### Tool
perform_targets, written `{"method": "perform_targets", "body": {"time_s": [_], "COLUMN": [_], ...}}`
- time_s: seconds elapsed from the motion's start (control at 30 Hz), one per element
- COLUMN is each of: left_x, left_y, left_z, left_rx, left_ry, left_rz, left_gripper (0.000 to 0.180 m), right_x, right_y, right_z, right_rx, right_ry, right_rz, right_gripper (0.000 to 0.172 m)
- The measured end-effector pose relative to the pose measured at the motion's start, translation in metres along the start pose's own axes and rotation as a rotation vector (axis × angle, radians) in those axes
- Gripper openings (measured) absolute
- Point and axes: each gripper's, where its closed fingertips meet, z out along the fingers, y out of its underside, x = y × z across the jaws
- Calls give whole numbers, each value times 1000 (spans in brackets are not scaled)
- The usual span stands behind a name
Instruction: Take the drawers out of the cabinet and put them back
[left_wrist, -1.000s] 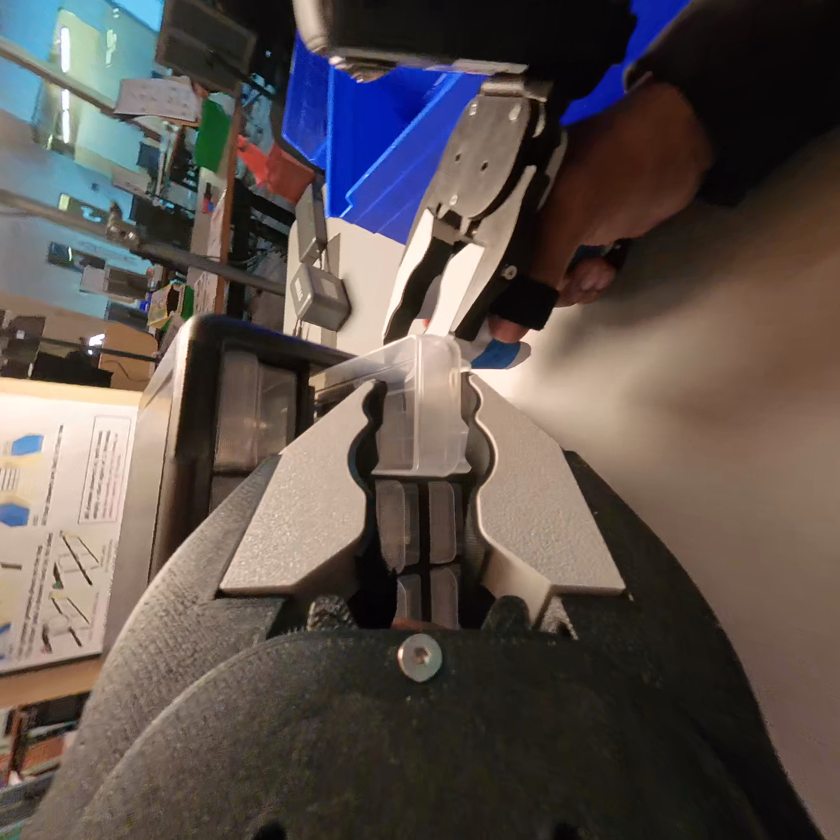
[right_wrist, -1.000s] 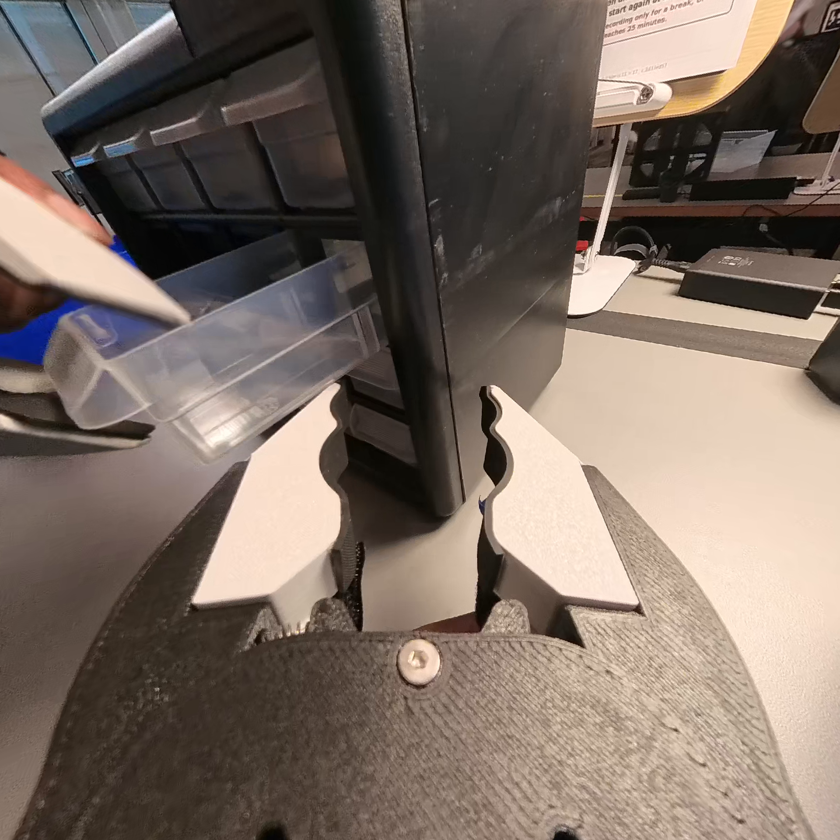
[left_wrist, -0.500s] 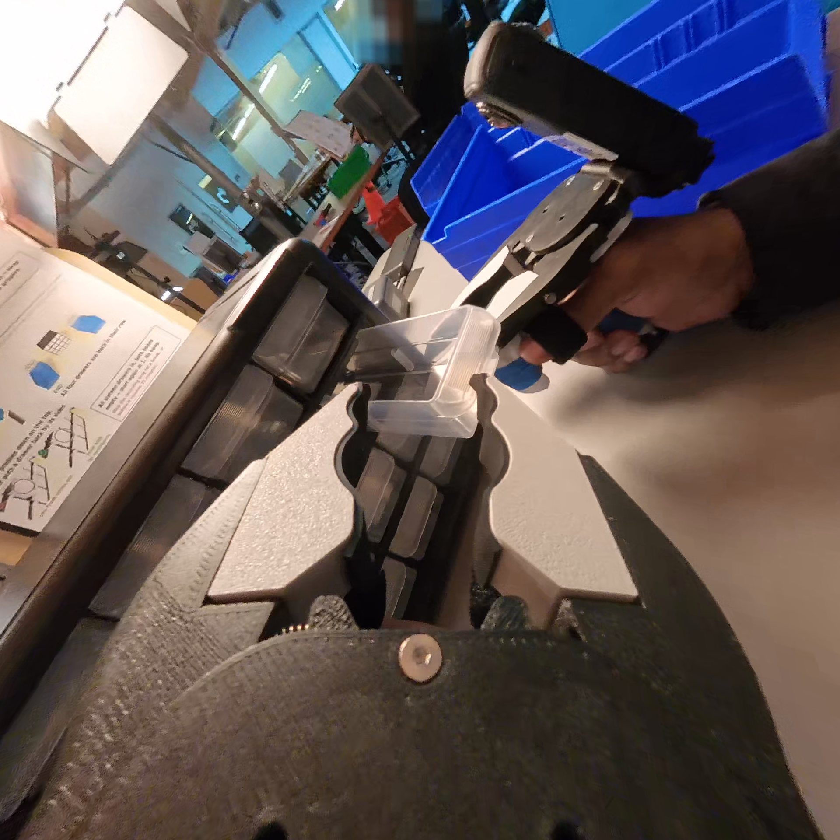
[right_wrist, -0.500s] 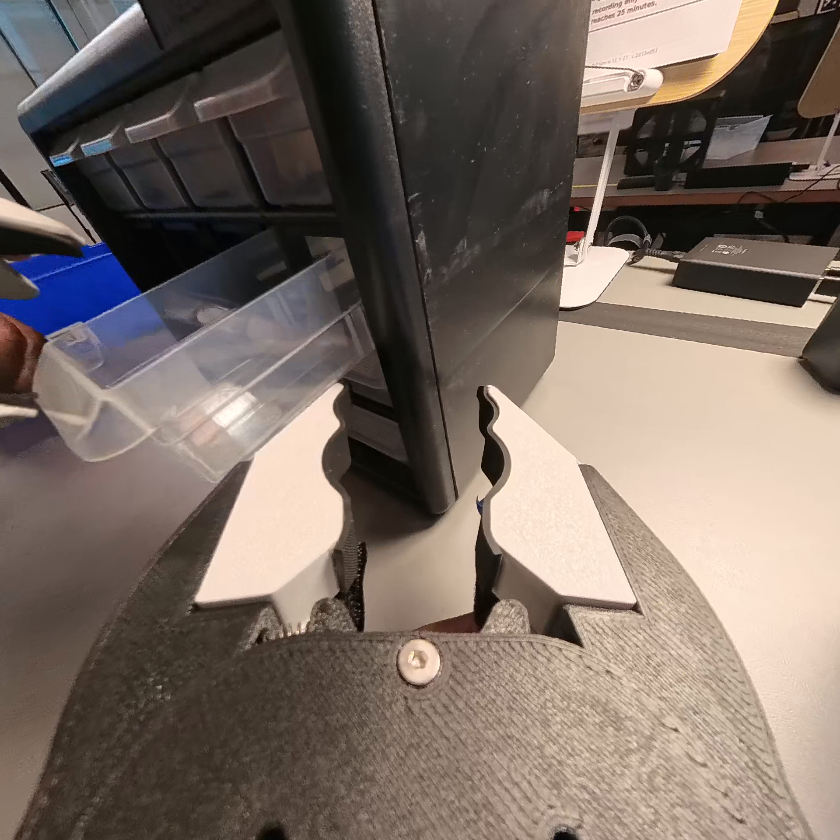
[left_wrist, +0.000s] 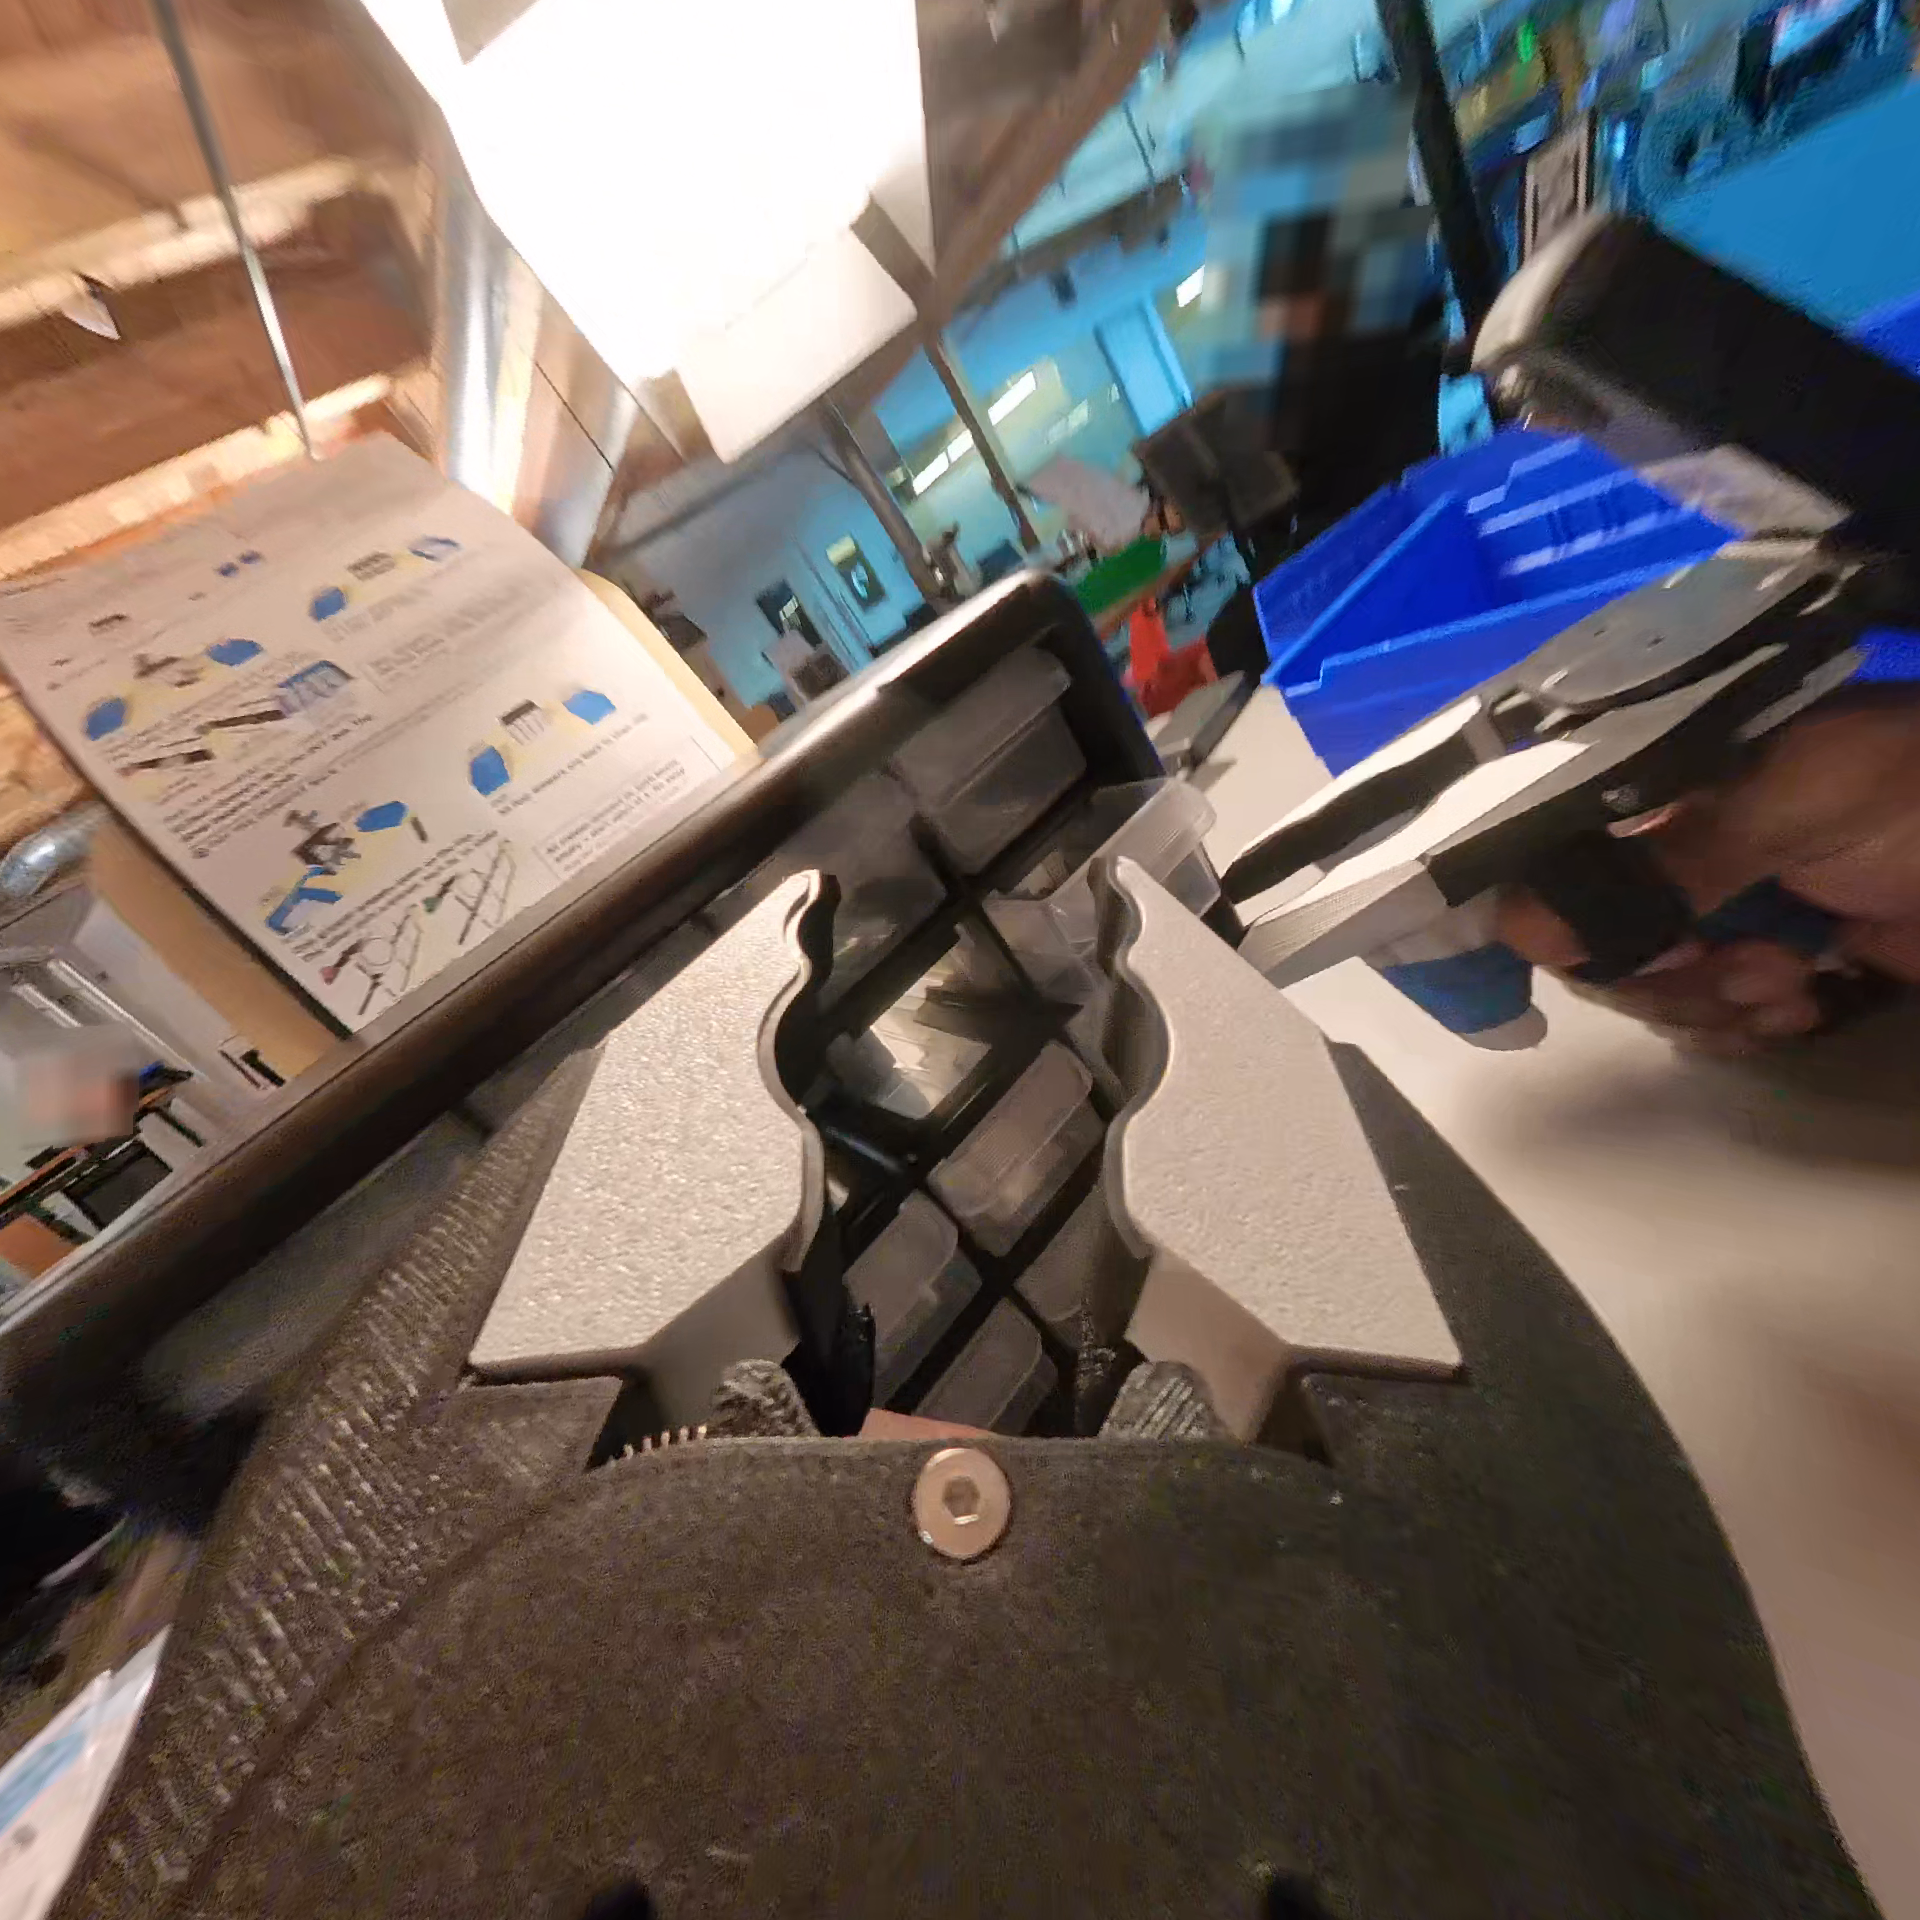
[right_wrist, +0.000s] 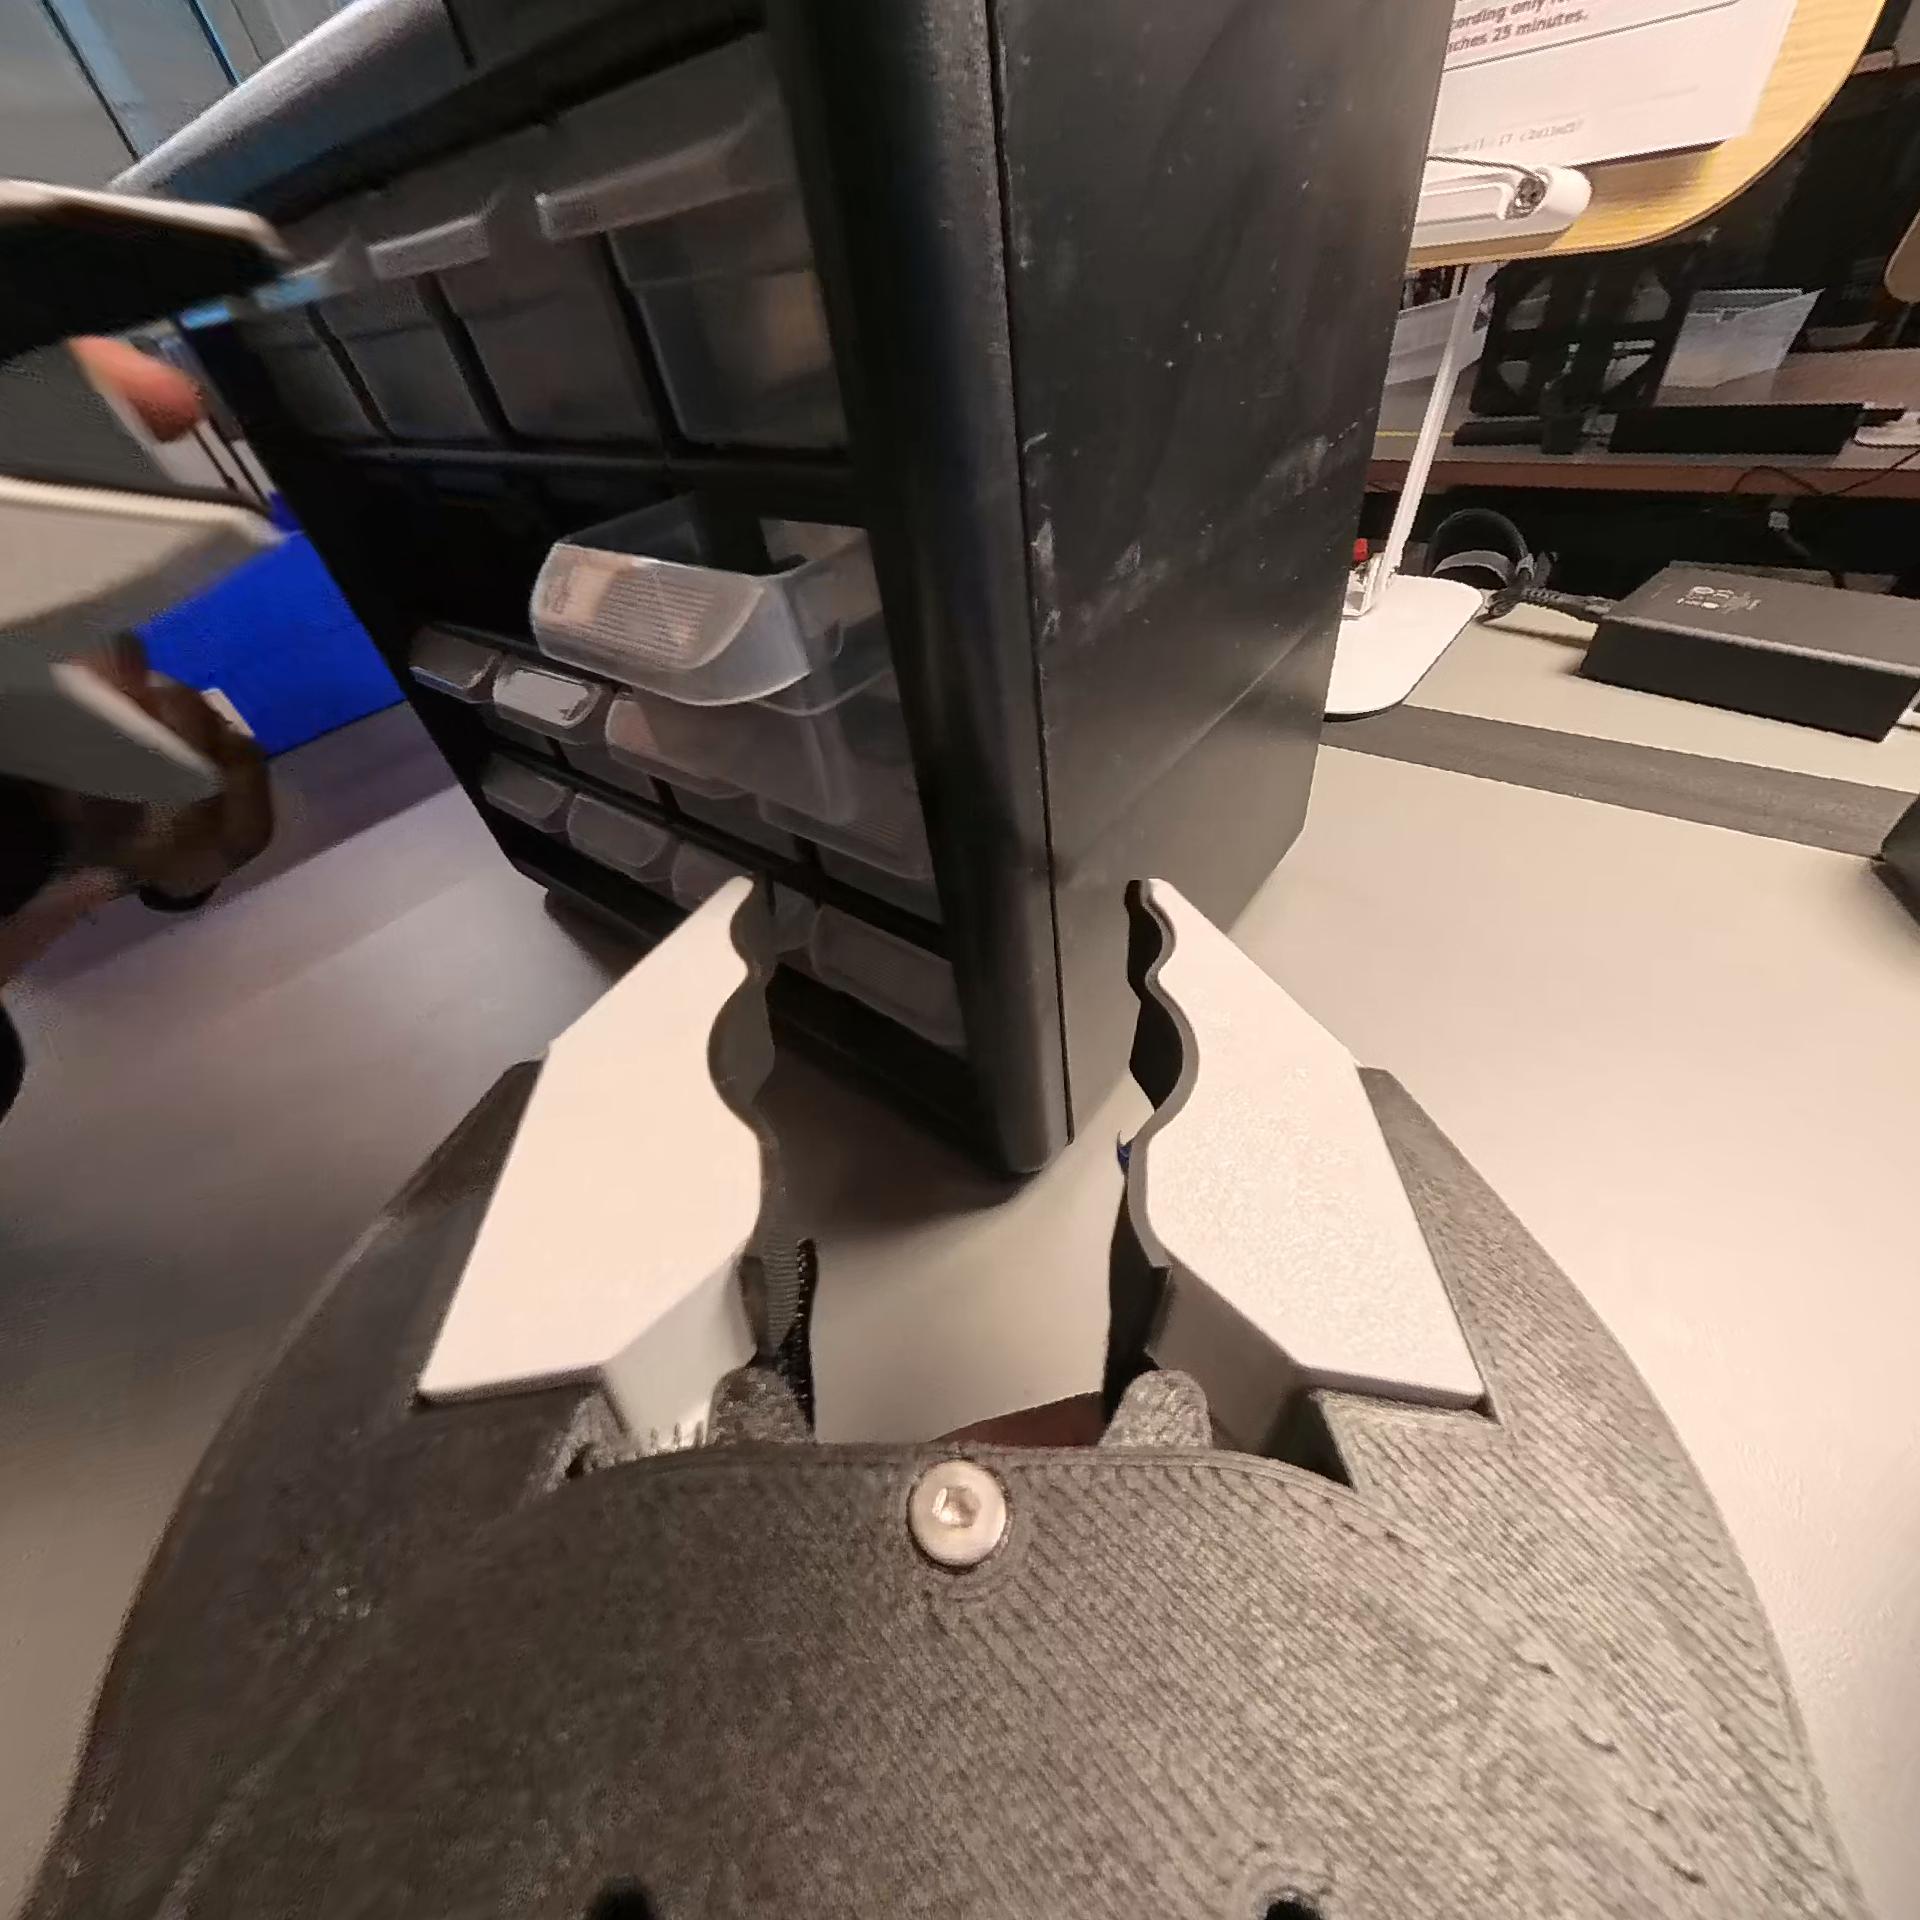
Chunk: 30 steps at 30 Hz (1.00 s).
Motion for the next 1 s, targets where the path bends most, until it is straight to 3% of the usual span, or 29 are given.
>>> {"method": "perform_targets", "body": {"time_s": [0.03, 0.23, 0.47, 0.7, 1.0], "left_x": [-5, -82, -147, -133, -106], "left_y": [-2, 31, 80, 113, 123], "left_z": [-13, -77, -116, -99, -83], "left_rx": [37, 67, 167, 89, 2], "left_ry": [-17, -187, -266, -168, -94], "left_rz": [-23, -182, -540, -739, -725], "left_gripper": [50, 60, 66, 67, 70], "right_x": [-1, -6, 4, 27, 36], "right_y": [0, -5, -10, -12, -32], "right_z": [0, 0, 9, 24, 17], "right_rx": [0, 40, 66, 71, 176], "right_ry": [-6, -32, 56, 155, 162], "right_rz": [0, -9, 16, 198, 312], "right_gripper": [74, 90, 91, 89, 82]}}
